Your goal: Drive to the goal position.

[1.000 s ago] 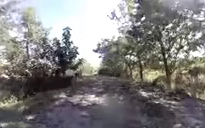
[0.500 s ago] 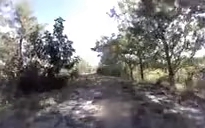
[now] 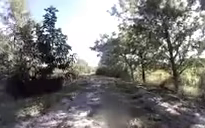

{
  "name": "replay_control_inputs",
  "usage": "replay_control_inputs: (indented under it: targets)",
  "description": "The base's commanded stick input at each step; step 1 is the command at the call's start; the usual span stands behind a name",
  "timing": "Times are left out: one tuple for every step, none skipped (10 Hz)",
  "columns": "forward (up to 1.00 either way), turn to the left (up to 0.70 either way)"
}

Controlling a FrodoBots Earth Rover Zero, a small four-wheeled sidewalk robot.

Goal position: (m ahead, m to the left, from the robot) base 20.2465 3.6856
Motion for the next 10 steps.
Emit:
replay_control_inputs:
  targets:
    - [0.85,0.00]
    - [0.85,0.00]
    - [0.85,0.00]
    - [0.85,0.00]
    - [0.85,0.00]
    - [0.85,0.00]
    - [0.85,0.00]
    - [0.85,0.00]
    - [0.85,0.00]
    - [0.85,0.00]
